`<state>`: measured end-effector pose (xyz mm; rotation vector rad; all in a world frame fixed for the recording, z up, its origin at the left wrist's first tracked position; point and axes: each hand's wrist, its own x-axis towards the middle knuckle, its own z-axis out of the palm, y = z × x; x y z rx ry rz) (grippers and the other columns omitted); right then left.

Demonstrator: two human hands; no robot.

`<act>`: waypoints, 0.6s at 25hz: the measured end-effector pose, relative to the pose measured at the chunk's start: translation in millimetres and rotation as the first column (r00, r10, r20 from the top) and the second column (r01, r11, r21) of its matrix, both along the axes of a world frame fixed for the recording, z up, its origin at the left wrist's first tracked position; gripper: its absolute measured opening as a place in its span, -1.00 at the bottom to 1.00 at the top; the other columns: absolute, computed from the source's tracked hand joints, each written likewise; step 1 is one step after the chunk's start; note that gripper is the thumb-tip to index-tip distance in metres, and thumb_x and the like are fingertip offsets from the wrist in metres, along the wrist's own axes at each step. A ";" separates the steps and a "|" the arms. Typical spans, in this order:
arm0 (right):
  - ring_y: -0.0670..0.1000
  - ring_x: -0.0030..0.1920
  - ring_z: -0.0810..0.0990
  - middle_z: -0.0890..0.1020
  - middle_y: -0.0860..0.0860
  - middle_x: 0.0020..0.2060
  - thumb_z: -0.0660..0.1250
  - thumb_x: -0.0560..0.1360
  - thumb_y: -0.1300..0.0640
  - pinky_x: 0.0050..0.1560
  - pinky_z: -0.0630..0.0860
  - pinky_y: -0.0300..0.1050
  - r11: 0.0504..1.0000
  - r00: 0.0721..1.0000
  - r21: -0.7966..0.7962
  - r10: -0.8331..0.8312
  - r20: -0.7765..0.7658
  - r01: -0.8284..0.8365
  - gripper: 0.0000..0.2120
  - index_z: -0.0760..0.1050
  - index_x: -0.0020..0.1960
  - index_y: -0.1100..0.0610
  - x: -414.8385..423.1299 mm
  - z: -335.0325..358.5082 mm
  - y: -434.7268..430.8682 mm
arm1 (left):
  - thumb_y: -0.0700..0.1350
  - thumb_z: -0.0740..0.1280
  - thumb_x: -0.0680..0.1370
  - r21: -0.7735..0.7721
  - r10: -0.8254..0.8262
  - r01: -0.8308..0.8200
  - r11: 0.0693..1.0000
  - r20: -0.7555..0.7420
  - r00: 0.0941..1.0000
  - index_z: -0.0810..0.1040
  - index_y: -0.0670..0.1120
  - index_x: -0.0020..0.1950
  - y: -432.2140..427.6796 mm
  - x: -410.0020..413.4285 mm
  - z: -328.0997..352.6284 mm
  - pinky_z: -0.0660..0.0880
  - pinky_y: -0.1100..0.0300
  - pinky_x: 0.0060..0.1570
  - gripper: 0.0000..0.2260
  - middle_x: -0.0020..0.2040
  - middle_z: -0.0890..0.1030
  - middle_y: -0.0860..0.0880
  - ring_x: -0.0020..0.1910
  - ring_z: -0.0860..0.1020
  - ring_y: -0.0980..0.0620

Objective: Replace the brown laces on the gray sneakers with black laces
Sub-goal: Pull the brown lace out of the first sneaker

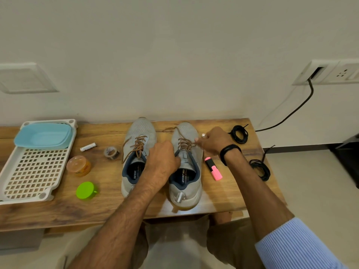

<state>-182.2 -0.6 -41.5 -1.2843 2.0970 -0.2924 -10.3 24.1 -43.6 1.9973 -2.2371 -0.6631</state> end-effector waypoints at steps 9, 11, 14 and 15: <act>-0.08 -0.45 0.40 0.48 0.06 -0.37 0.41 0.45 0.17 -0.39 0.39 -0.18 0.965 0.787 -0.029 -0.195 0.585 0.260 -0.89 0.52 -0.21 0.15 30.5 13.8 8.7 | -0.01 0.39 0.51 -0.034 -0.016 0.016 0.999 -0.004 1.000 0.59 -0.09 -0.06 1.9 -0.7 -2.6 0.42 0.10 -0.25 -0.85 -0.18 0.55 -0.06 -0.16 0.55 -0.09; -0.08 -0.37 0.43 0.55 0.06 -0.30 0.37 0.45 0.23 -0.35 0.39 -0.19 0.950 0.661 -0.018 -0.203 0.722 0.311 -0.93 0.55 -0.21 0.15 34.9 24.5 10.4 | -0.03 0.39 0.51 -0.031 -0.011 0.011 0.999 -0.012 1.000 0.60 -0.10 -0.06 1.5 0.3 -2.7 0.42 0.10 -0.25 -0.85 -0.17 0.55 -0.07 -0.16 0.54 -0.09; -0.08 -0.23 0.47 0.66 0.08 -0.09 0.31 0.53 0.28 -0.23 0.39 -0.18 0.968 0.522 -0.161 0.038 0.852 0.191 -0.88 0.61 0.01 0.21 29.8 42.4 20.0 | -0.04 0.39 0.51 -0.015 -0.007 0.006 1.000 -0.035 0.999 0.60 -0.12 -0.10 -0.7 0.6 -3.6 0.41 0.10 -0.26 -0.85 -0.20 0.54 -0.07 -0.17 0.54 -0.09; -0.08 -0.19 0.49 0.67 0.10 -0.01 0.28 0.53 0.31 -0.18 0.39 -0.15 0.969 0.485 -0.242 0.188 0.854 0.049 -0.80 0.61 0.11 0.24 24.8 47.1 24.6 | -0.04 0.39 0.51 -0.011 -0.006 0.005 1.000 -0.048 0.999 0.59 -0.12 -0.11 -0.3 1.1 -3.8 0.43 0.09 -0.25 -0.85 -0.20 0.54 -0.07 -0.15 0.56 -0.10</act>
